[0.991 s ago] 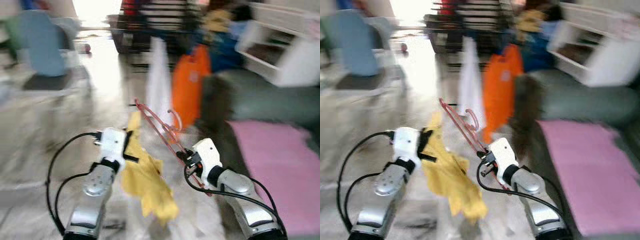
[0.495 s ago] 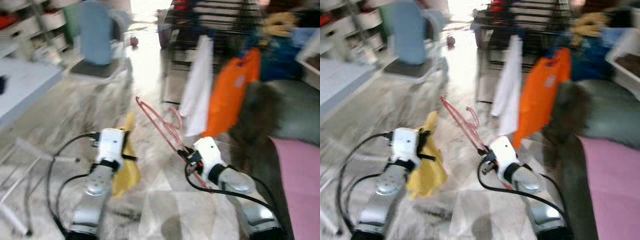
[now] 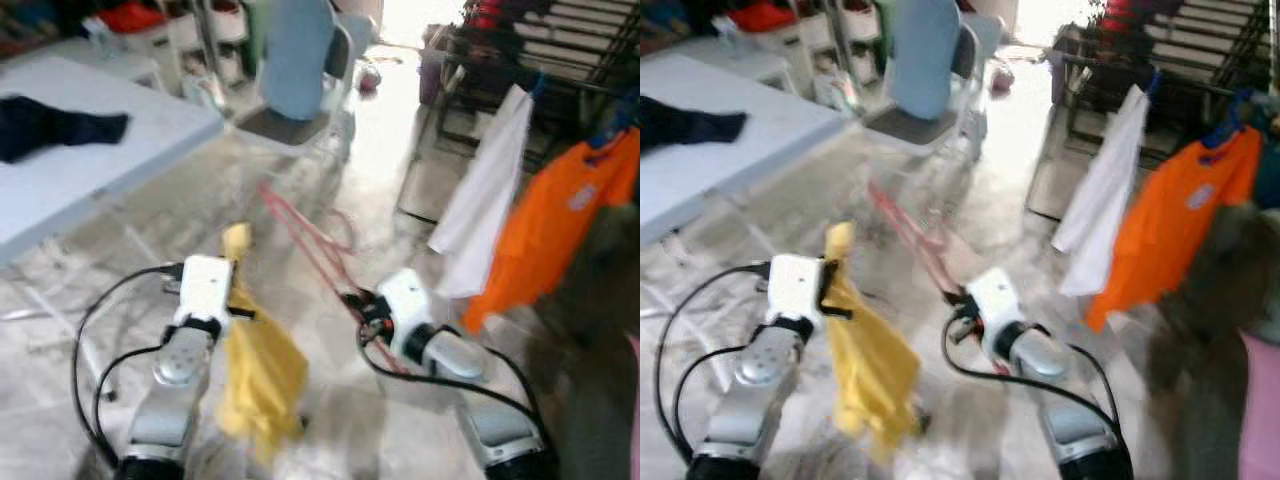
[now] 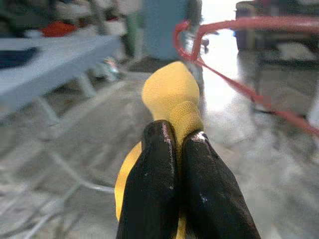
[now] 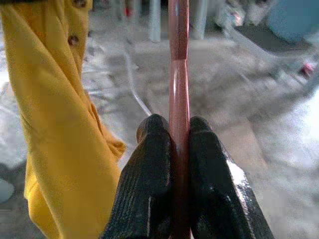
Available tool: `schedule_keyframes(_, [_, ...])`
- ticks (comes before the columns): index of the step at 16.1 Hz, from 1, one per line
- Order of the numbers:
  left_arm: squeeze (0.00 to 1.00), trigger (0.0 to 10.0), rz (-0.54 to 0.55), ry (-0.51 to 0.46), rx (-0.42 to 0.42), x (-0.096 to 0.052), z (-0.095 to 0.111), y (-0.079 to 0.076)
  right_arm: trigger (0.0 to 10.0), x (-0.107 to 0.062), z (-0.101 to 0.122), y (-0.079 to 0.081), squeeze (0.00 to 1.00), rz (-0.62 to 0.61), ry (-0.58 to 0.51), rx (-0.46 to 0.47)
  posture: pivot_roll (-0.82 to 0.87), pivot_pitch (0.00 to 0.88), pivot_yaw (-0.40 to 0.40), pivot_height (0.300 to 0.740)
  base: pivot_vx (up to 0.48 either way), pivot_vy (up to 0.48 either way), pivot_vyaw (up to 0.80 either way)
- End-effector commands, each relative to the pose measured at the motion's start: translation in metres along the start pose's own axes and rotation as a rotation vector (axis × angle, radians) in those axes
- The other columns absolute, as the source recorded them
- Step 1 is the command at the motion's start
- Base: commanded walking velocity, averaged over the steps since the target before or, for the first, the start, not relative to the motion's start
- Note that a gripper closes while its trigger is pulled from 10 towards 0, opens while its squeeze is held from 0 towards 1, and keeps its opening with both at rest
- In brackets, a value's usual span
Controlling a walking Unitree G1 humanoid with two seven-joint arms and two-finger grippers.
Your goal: Hang hanger
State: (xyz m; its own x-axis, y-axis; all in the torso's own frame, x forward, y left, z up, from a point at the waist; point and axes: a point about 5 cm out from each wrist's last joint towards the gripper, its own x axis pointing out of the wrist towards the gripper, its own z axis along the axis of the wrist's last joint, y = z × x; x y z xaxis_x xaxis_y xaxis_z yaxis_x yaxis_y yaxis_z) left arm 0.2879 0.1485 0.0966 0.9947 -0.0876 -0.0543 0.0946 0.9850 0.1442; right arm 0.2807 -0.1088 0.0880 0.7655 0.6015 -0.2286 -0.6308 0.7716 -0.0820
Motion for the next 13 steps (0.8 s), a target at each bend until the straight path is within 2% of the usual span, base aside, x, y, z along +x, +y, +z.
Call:
schedule_keyframes(1, [0.0,10.0,-0.001,-0.047,0.006,0.002,0.0094,-0.0043,10.0,-0.0032,0.0007,-0.0074,0.0,-0.025,-0.001,-0.008,-0.13,0.0,-0.004,0.74,0.0,0.0,0.8])
schedule_keyframes(7, [0.0,10.0,0.027,-0.04,0.012,0.0044,0.007,-0.0028,10.0,-0.0019,0.0017,-0.0075,0.0,-0.027,-0.012,-0.007,-0.13,0.0,-0.004,0.74,0.0,0.0,0.8])
schedule_keyframes(9, [0.0,10.0,0.044,-0.037,-0.02,0.0051,0.0066,-0.0027,10.0,-0.0014,0.0034,-0.0095,0.0,-0.043,-0.033,0.024,-0.13,0.0,-0.006,0.74,0.0,0.0,0.0])
schedule_keyframes(13, [0.0,10.0,0.024,-0.032,-0.047,0.0061,0.0064,-0.0038,10.0,0.0001,0.0062,-0.0058,0.0,-0.02,-0.053,0.014,-0.12,0.0,-0.006,0.74,0.0,0.0,0.0])
